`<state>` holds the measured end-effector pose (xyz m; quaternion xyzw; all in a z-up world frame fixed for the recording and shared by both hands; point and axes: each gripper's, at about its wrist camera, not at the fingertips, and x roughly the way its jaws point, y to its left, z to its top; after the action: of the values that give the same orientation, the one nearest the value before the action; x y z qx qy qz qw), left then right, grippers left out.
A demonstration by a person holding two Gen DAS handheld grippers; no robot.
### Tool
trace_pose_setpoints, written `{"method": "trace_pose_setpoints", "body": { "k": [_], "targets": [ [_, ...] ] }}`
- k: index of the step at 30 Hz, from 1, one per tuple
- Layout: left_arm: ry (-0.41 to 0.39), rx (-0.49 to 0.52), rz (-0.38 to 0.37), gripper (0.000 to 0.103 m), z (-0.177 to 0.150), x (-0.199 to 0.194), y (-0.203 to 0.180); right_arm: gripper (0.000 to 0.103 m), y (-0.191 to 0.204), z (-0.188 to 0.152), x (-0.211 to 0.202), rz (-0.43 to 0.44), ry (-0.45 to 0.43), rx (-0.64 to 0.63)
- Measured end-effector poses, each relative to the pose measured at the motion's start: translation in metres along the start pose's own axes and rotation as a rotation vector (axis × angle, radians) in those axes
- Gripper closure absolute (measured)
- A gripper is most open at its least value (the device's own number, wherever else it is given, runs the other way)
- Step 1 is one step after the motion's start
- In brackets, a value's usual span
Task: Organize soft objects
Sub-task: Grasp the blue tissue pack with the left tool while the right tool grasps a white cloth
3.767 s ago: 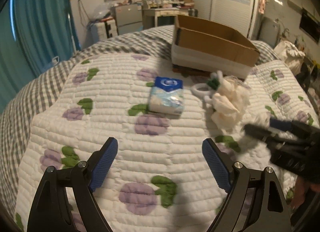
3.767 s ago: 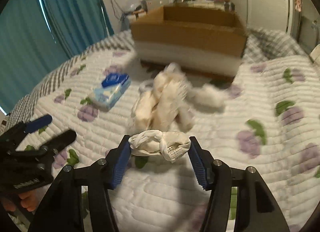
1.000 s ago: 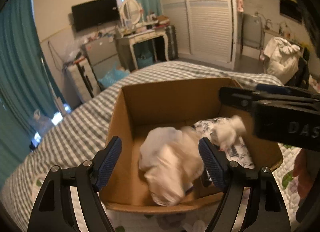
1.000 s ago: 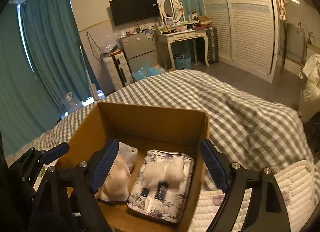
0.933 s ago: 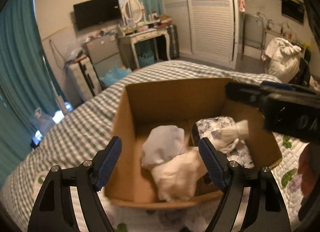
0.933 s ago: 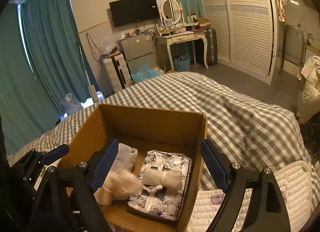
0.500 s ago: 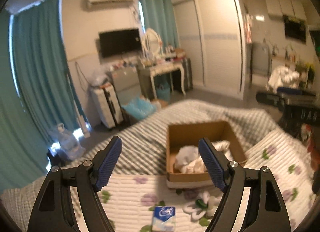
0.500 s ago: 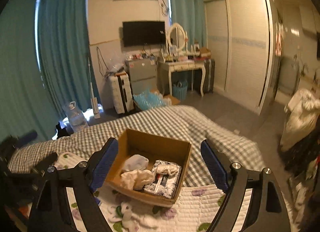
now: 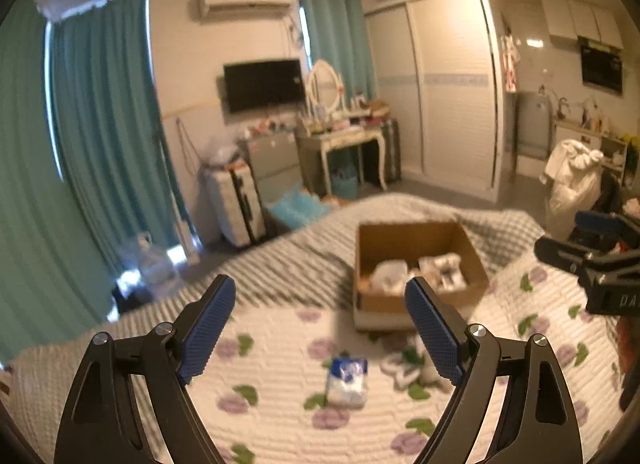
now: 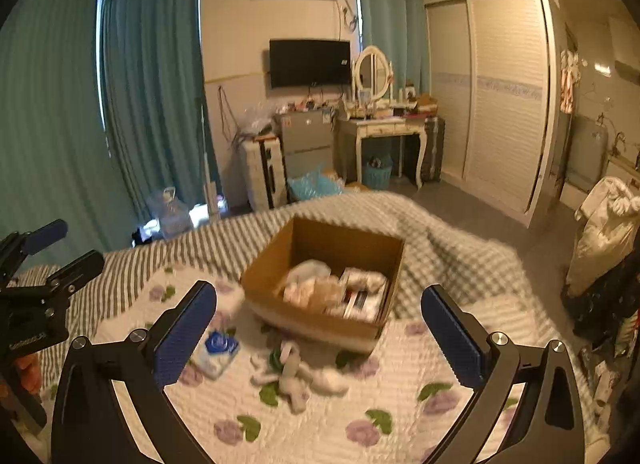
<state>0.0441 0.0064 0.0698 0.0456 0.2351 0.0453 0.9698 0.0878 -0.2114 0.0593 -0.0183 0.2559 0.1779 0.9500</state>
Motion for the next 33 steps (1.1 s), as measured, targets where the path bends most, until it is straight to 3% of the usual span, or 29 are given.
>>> {"method": "trace_pose_setpoints", "body": {
  "k": [9, 12, 20, 23, 29, 31, 32, 33],
  "targets": [
    [0.188, -0.063, -0.058, 0.015, -0.067, 0.083, -0.01, 0.003, 0.006, -0.083, 0.101, 0.049, 0.199, -0.004],
    [0.239, -0.046, -0.07, 0.015, -0.091, 0.107, -0.016, 0.033, 0.007, -0.108, 0.134, 0.081, 0.281, -0.005],
    [0.387, -0.017, -0.094, 0.015, -0.143, 0.162, -0.015, 0.049, 0.025, -0.145, 0.199, 0.096, 0.425, -0.076],
    [0.397, 0.012, -0.078, 0.015, -0.151, 0.169, -0.015, 0.069, 0.029, -0.152, 0.213, 0.096, 0.468, -0.087],
    [0.386, 0.004, -0.118, 0.018, -0.16, 0.172, -0.013, 0.073, 0.028, -0.154, 0.206, 0.076, 0.443, -0.063],
    [0.371, 0.006, -0.142, 0.034, -0.161, 0.17, -0.012, 0.073, 0.027, -0.156, 0.202, 0.069, 0.439, -0.056],
    [0.368, 0.008, -0.16, 0.05, -0.161, 0.168, -0.012, 0.073, 0.027, -0.157, 0.201, 0.068, 0.441, -0.051],
    [0.366, 0.012, -0.164, 0.051, -0.16, 0.168, -0.013, 0.073, 0.025, -0.157, 0.199, 0.068, 0.438, -0.047]
  ]
}}
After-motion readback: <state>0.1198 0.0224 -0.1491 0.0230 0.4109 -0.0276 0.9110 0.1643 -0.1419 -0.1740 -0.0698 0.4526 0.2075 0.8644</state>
